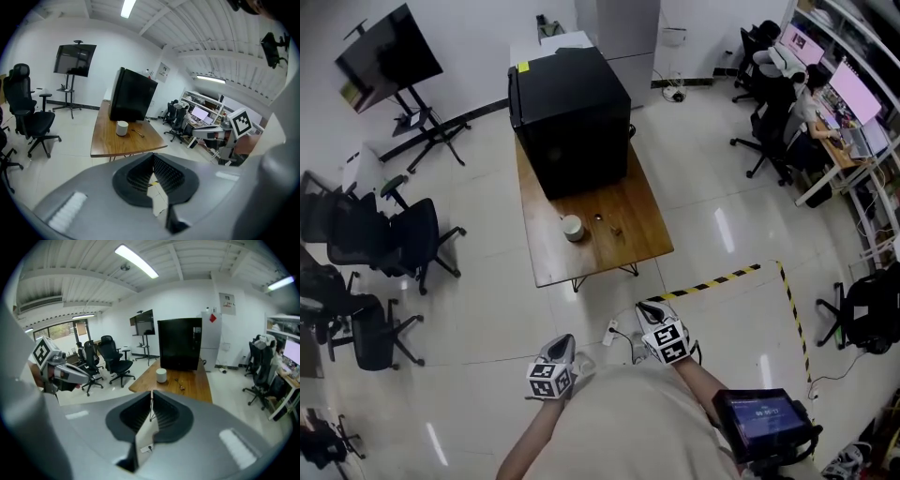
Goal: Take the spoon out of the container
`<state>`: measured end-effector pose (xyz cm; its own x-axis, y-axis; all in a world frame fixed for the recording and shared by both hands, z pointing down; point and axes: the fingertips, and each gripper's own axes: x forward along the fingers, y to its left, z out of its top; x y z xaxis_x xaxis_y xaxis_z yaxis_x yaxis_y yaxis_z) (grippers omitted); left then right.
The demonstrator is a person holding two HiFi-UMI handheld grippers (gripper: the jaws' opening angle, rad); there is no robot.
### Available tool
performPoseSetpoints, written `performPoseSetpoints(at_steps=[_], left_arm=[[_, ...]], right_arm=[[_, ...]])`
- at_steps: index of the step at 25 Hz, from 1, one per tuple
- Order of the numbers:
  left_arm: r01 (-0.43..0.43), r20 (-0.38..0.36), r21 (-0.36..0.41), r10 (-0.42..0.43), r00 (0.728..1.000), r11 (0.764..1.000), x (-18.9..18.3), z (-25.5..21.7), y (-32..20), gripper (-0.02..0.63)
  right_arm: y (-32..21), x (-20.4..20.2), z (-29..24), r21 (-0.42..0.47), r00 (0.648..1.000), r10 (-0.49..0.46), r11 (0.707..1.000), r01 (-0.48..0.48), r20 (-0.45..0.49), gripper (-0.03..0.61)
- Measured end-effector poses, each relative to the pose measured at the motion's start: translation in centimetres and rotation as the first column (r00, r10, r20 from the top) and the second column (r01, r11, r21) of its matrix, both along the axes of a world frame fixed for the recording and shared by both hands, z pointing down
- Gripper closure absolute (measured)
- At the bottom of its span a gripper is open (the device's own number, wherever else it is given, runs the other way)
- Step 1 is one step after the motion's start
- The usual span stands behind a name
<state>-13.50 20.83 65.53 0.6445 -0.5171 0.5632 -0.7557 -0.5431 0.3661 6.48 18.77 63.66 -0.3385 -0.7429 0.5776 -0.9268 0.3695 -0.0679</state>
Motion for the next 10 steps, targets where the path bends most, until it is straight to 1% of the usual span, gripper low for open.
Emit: performPoseSetpoints(at_steps=[5, 10], left_arm=[[-0.029, 0.011, -0.006, 0.029, 1.0, 1.0, 0.4, 0.0, -0.2, 0.621], [-0.051, 0.021, -0.004, 0.051, 0.998, 0.999, 2.0, 0.2, -0.2, 0.621]], right_arm=[[-0.4, 1.5, -0.6, 0.002, 0.997, 0.072, 0.997, -0.073, 0.036, 0.57], [-0.9, 3.1, -1.3, 0.032, 0.995, 0.092, 0.995, -0.094, 0.043, 0.571]])
